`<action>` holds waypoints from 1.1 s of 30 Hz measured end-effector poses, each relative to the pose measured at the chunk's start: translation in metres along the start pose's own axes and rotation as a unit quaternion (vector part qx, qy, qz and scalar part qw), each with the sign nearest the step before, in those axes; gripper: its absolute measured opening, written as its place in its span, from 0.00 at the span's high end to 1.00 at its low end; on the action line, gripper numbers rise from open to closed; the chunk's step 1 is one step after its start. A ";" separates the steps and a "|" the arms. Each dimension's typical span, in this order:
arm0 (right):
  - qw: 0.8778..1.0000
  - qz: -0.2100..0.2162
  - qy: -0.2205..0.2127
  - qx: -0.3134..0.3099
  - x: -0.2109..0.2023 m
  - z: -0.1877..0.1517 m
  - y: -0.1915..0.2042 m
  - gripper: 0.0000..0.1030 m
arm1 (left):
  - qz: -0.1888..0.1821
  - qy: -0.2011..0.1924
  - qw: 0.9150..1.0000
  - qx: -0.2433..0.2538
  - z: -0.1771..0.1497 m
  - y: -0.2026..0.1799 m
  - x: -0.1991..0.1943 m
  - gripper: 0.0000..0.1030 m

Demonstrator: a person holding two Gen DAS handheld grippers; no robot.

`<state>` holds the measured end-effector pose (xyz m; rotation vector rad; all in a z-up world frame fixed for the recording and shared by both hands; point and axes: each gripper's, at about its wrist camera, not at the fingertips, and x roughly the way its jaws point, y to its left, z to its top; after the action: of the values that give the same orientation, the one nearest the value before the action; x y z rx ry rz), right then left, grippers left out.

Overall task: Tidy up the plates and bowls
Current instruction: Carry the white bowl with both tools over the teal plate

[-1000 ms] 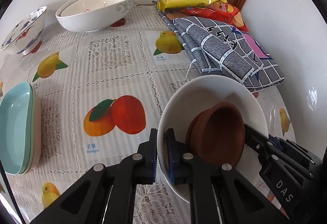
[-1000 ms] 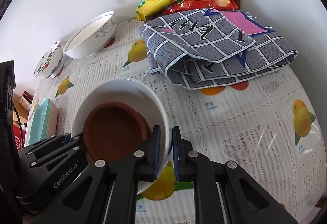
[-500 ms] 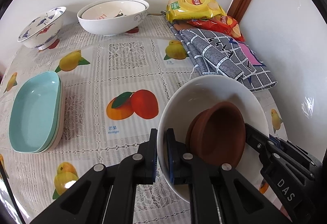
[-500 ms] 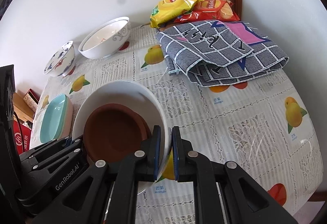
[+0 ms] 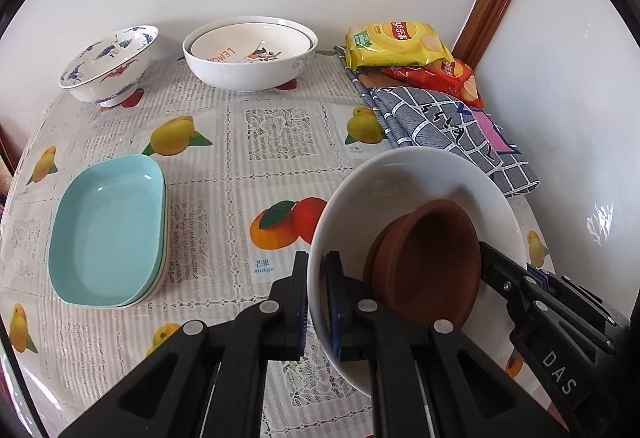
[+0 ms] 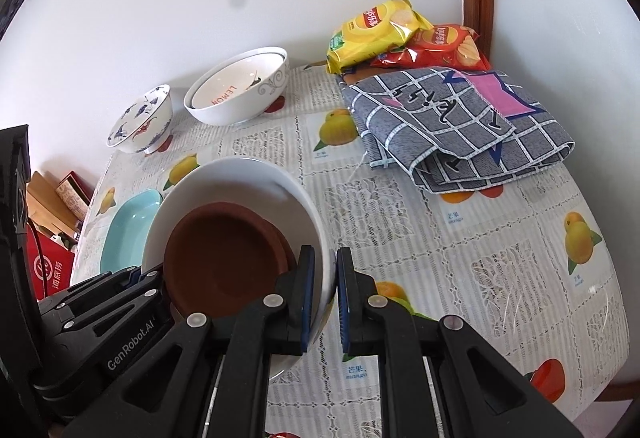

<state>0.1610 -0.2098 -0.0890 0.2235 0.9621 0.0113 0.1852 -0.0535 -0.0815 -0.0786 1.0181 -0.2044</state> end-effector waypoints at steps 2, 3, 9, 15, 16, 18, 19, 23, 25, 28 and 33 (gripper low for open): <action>1.000 0.002 -0.001 -0.002 0.000 0.002 0.004 0.90 | 0.002 -0.002 1.000 0.001 0.001 0.003 -0.002 0.91; 1.000 0.003 -0.002 -0.002 0.000 0.002 0.005 0.90 | 0.003 -0.003 1.000 0.001 0.002 0.005 -0.002 0.91; 1.000 0.007 0.001 -0.005 0.005 0.004 0.015 0.90 | 0.005 -0.005 1.000 -0.004 0.006 0.015 -0.002 0.92; 1.000 0.009 0.004 -0.013 0.011 0.005 0.025 0.90 | 0.006 -0.005 1.000 -0.012 0.005 0.027 -0.001 0.92; 1.000 0.009 0.004 -0.014 0.012 0.005 0.027 0.90 | 0.007 -0.004 1.000 -0.013 0.006 0.029 -0.001 0.92; 1.000 0.011 0.004 -0.015 0.013 0.005 0.032 0.90 | 0.007 -0.005 1.000 -0.016 0.006 0.034 -0.002 0.92; 1.000 0.011 0.004 -0.017 0.014 0.006 0.034 0.90 | 0.007 -0.005 1.000 -0.018 0.007 0.036 -0.002 0.92; 1.000 0.016 0.004 -0.021 0.017 0.007 0.043 0.90 | 0.011 -0.007 1.000 -0.022 0.008 0.046 -0.004 0.92; 1.000 0.018 0.004 -0.024 0.019 0.007 0.049 0.90 | 0.012 -0.007 1.000 -0.025 0.010 0.052 -0.004 0.92; 0.999 0.023 0.003 -0.026 0.021 0.009 0.057 0.90 | 0.017 -0.010 0.999 -0.029 0.012 0.060 -0.007 0.92; 0.999 0.030 0.002 -0.035 0.023 0.011 0.073 0.90 | 0.022 -0.013 0.999 -0.037 0.015 0.075 -0.012 0.92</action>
<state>0.1897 -0.1377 -0.0879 0.1885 0.9566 0.1006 0.2018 0.0217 -0.0752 -0.1258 0.9997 -0.1245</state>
